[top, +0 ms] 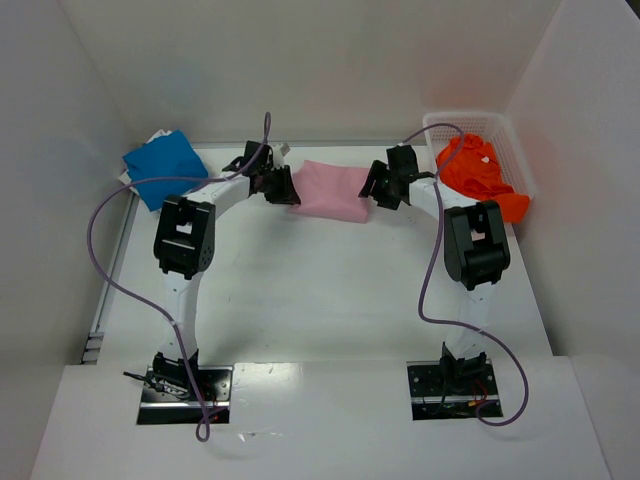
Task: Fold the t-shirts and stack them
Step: Fold the long partially folded tshirt into a neat square
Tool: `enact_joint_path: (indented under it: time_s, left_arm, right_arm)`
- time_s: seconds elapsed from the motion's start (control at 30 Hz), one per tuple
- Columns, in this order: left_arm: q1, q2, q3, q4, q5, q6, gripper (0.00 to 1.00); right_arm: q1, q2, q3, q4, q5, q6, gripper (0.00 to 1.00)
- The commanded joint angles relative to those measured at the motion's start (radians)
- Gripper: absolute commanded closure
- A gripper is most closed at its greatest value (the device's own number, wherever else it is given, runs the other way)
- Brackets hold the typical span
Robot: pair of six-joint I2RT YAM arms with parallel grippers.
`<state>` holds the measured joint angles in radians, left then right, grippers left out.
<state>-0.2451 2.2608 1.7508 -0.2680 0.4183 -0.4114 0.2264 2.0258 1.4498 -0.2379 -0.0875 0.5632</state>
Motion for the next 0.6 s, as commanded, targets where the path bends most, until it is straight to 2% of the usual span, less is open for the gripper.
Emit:
enact_joint_path:
  time_s: [0.0,0.07,0.1,0.13,0.23,0.57]
  left_arm:
    - [0.004,0.008,-0.011,0.049,0.031,-0.01,0.73]
    - [0.004,0.008,-0.011,0.049,0.04,-0.01,0.79]
    - [0.004,0.008,-0.022,0.049,0.04,-0.01,0.88]
    - [0.004,0.008,-0.031,0.049,0.04,-0.01,0.92]
    - [0.004,-0.015,-0.045,0.058,0.04,-0.01,1.0]
    - [0.004,-0.156,-0.155,0.047,0.04,0.019,1.0]
  right_arm:
    - [0.008,0.01,0.021,0.037,-0.006,0.004,0.31]
    - [0.008,0.01,0.021,0.037,-0.006,0.004,0.31]
    - [0.008,0.019,0.021,0.037,-0.006,0.015,0.31]
    - [0.008,0.019,0.021,0.037,-0.015,0.015,0.32]
    - [0.008,0.028,0.03,0.046,-0.015,0.015,0.33]
    - [0.008,0.028,0.03,0.046,-0.024,0.015,0.34]
